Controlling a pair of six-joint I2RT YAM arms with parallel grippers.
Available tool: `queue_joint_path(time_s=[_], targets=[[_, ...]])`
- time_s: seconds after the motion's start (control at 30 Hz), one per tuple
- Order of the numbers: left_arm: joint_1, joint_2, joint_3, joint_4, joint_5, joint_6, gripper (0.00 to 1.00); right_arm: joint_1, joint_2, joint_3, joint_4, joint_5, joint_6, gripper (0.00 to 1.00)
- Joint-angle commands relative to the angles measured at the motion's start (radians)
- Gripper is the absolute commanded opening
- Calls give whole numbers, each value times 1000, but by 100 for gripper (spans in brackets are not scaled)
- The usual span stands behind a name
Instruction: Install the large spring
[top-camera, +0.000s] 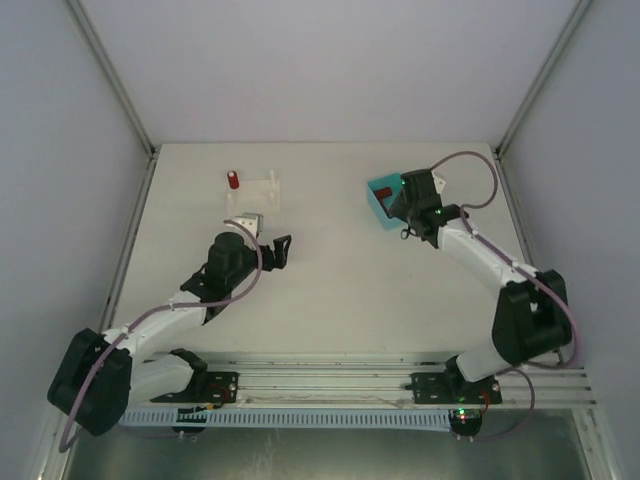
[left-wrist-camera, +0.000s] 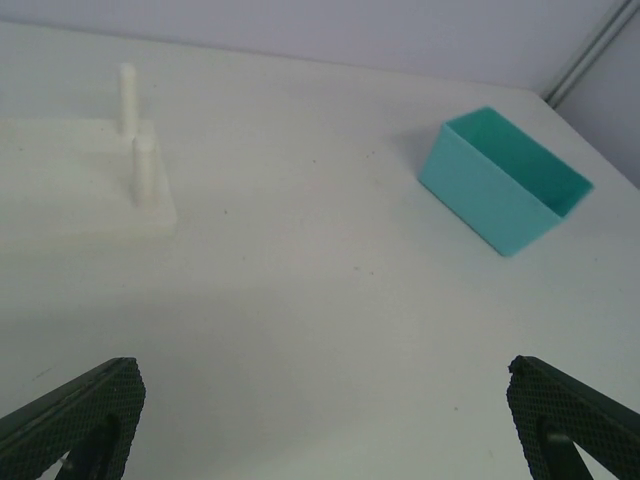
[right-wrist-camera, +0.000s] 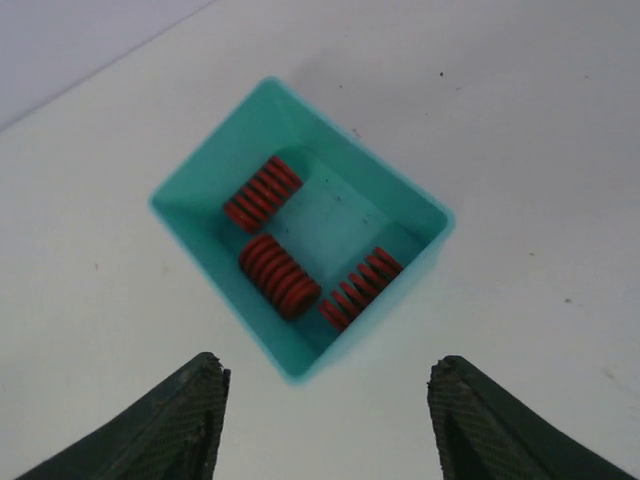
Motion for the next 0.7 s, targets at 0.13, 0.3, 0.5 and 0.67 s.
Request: queue_joint_path(time_s=[0.13, 0.3, 0.5, 0.67], targets=[[-23, -16, -52, 113, -111, 99, 99, -47, 234, 200, 42, -42, 75, 49], [-33, -69, -73, 116, -132, 116, 99, -63, 370, 283, 47, -46, 136, 48], [-39, -88, -85, 130, -135, 120, 99, -85, 489, 345, 101, -98, 186, 46], [-42, -88, -84, 127, -142, 120, 99, -91, 562, 381, 153, -152, 221, 44]])
